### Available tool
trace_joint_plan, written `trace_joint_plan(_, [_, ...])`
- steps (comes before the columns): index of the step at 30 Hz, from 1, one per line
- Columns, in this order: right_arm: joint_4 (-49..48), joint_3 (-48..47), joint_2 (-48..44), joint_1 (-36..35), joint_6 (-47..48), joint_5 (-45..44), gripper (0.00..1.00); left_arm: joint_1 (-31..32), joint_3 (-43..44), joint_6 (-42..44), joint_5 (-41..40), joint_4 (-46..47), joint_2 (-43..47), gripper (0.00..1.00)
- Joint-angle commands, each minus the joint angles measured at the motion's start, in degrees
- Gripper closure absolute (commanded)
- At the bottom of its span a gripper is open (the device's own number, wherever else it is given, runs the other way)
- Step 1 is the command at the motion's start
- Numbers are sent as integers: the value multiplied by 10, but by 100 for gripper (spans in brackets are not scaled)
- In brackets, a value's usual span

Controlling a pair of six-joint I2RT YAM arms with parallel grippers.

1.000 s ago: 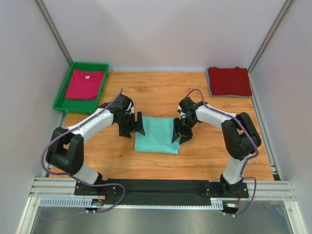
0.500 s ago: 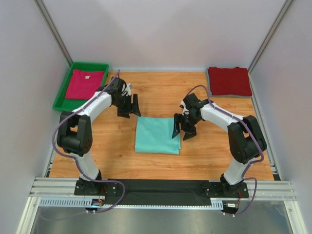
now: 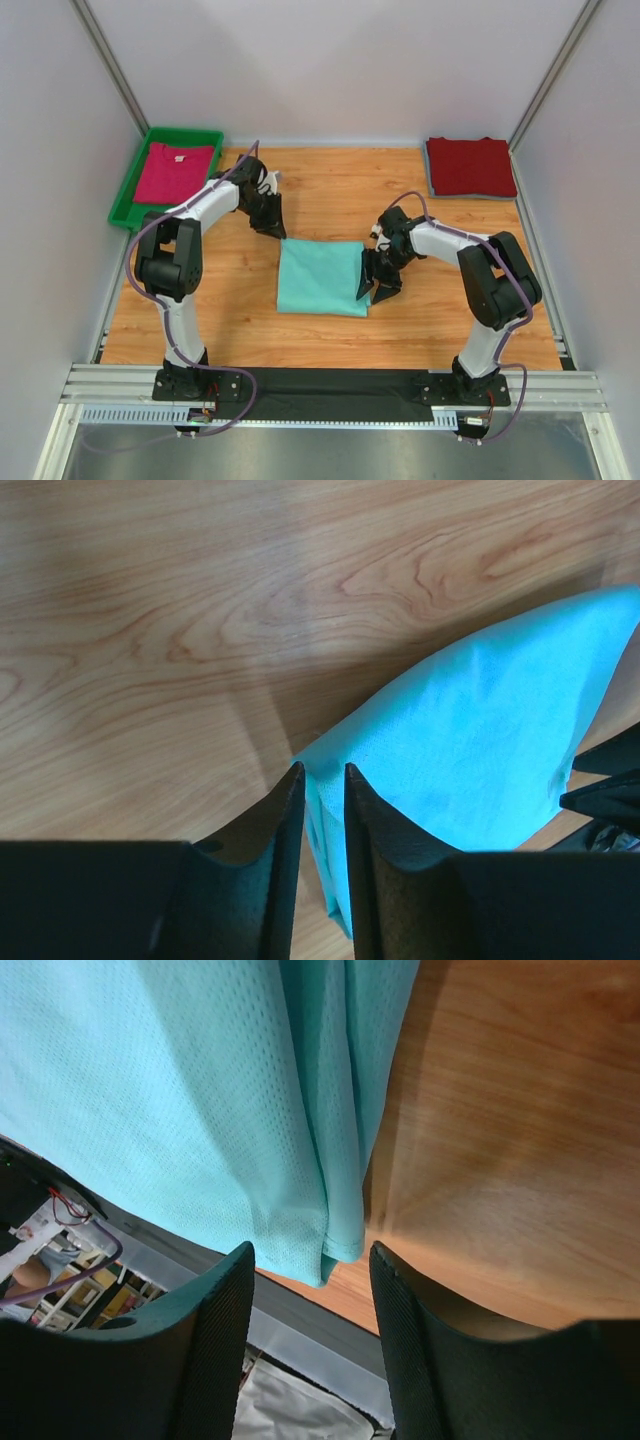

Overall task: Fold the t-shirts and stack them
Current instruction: Fold the tshirt

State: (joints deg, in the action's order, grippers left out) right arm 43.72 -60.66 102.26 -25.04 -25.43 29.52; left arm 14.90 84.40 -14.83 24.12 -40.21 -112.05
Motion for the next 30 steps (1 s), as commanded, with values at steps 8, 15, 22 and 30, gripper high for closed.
trace_joint_plan(8, [-48,13,6,1,-23,48,51,0,18,27,1,-15,1,45])
trace_joint_plan(15, [-52,14,10,1,-24,55,55,0,16,31,4,-16,9,45])
trace_joint_plan(22, [-61,12,24,1,-37,58,71,0,-4,9,37,14,-4,93])
trace_joint_plan(30, [-45,49,5,0,-45,20,100,0,19,-7,-50,29,-41,100])
